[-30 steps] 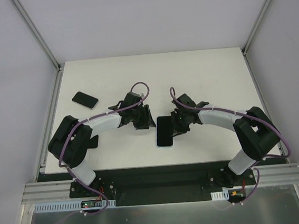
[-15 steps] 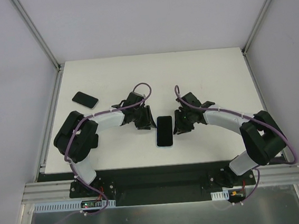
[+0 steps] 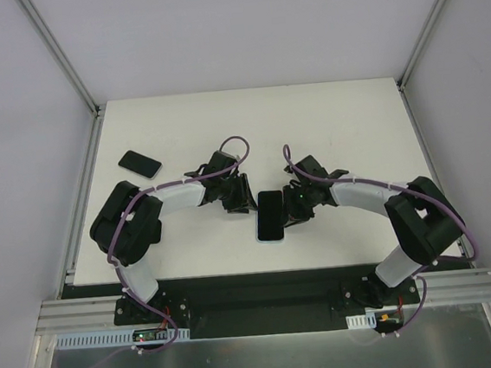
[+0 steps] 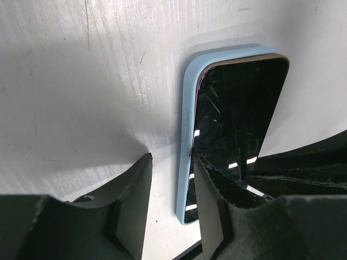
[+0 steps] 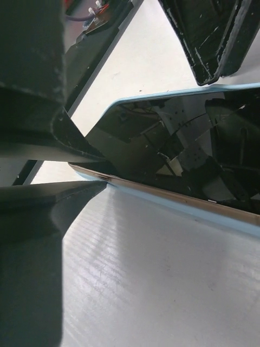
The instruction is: Put the phone into the phone case
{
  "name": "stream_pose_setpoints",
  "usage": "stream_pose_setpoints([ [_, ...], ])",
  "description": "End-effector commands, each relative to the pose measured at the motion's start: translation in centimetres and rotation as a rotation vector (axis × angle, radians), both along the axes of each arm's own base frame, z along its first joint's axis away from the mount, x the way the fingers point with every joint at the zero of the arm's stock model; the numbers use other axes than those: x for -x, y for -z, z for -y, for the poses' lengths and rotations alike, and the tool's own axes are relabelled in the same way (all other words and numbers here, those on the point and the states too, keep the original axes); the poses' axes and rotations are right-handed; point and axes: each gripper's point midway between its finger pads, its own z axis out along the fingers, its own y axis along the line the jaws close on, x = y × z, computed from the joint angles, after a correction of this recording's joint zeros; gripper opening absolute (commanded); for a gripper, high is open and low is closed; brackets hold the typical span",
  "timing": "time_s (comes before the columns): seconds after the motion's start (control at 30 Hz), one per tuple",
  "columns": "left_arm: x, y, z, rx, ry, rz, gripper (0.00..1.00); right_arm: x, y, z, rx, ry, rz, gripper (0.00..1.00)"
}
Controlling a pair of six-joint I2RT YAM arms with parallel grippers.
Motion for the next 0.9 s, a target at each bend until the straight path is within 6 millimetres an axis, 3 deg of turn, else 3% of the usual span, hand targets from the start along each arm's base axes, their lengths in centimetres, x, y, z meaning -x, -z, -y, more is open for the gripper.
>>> stream_pose_setpoints([
  [0.0,0.0,-0.1,0.2,0.020,-0.007,-0.013,0.35,1.5,3.5,3.2,0.192,0.011,-0.062,0.20],
  [0.17,0.0,-0.4,0.4,0.029,-0.004,-0.012,0.35,2.3,5.0,5.2,0.297,0.041,-0.089,0.17],
  [0.4,-0.3,-0.7,1.2,0.053,0.021,-0.014,0.34,2.9,5.5,5.0,0.291,0.031,-0.099,0.18],
  [0.67,-0.2,-0.4,1.4,0.052,0.033,-0.022,0.29,-0.5,-0.5,1.8,0.081,0.054,0.072,0.60],
  [0.87,0.4,0.5,1.5,0.058,0.031,-0.058,0.25,-2.2,-1.2,-0.1,-0.012,0.055,0.077,0.71],
])
